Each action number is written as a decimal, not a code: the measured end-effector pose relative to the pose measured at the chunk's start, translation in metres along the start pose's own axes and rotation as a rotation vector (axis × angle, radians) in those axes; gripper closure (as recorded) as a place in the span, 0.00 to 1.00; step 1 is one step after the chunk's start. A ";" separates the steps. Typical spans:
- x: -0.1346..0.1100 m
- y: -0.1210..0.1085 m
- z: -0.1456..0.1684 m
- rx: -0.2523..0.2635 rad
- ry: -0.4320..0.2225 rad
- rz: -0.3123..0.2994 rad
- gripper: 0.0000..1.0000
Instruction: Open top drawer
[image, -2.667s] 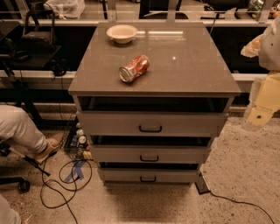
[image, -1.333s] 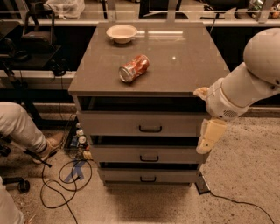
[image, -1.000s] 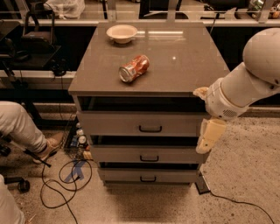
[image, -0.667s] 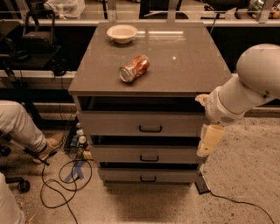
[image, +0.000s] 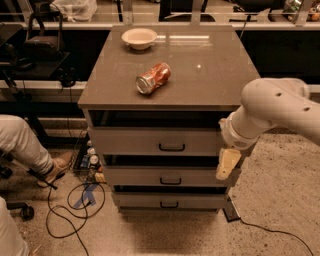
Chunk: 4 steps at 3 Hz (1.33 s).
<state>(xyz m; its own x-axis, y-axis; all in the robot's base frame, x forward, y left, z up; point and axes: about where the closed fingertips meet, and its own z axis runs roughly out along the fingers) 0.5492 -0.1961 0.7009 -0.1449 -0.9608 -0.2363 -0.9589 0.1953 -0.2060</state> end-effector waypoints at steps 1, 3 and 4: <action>-0.007 -0.023 0.026 0.045 0.042 -0.007 0.00; -0.008 -0.050 0.079 0.014 0.073 -0.007 0.26; 0.000 -0.047 0.082 -0.005 0.058 0.012 0.49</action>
Offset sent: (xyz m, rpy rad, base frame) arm 0.0943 0.0223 -0.0662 -0.1003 -0.0273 -0.0103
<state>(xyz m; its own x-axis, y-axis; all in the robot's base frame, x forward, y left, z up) 0.6140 -0.1891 0.6326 -0.1699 -0.9683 -0.1830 -0.9582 0.2057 -0.1988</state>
